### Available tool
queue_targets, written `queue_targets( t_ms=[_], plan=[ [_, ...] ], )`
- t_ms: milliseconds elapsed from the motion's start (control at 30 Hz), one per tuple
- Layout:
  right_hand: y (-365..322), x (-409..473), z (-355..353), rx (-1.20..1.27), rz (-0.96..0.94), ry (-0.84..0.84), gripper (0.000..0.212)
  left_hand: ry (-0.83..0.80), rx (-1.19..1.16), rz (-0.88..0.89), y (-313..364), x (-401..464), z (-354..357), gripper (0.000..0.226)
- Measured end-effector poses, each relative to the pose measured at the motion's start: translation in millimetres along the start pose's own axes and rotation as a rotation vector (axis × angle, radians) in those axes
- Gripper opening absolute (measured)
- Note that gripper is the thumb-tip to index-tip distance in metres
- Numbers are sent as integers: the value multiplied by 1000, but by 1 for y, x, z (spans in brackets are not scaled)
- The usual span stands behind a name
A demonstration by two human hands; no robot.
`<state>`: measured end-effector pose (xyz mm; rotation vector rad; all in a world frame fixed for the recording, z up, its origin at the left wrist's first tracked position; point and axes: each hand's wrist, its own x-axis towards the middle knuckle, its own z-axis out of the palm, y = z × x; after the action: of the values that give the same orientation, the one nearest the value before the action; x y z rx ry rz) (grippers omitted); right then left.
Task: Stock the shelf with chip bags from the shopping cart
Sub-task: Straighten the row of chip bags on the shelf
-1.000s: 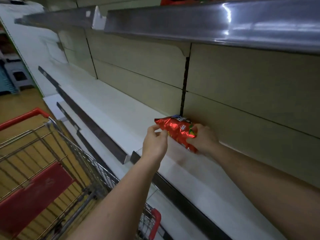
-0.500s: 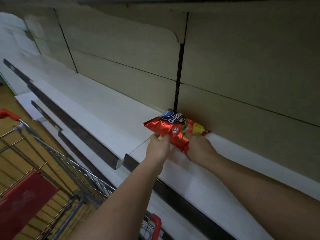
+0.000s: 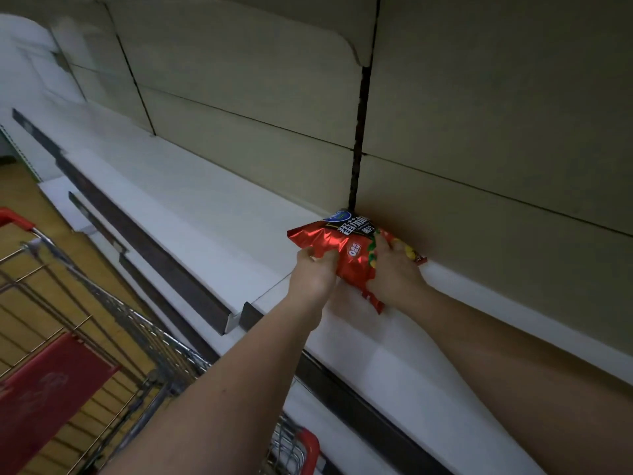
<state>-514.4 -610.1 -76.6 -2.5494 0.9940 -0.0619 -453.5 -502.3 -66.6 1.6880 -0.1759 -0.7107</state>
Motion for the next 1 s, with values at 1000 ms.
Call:
queue_targets(
  t_ms=[1000],
  plan=[
    [15, -151, -111, 789, 48, 29, 31, -443, -163, 274, 37, -96, -14, 63]
  ],
)
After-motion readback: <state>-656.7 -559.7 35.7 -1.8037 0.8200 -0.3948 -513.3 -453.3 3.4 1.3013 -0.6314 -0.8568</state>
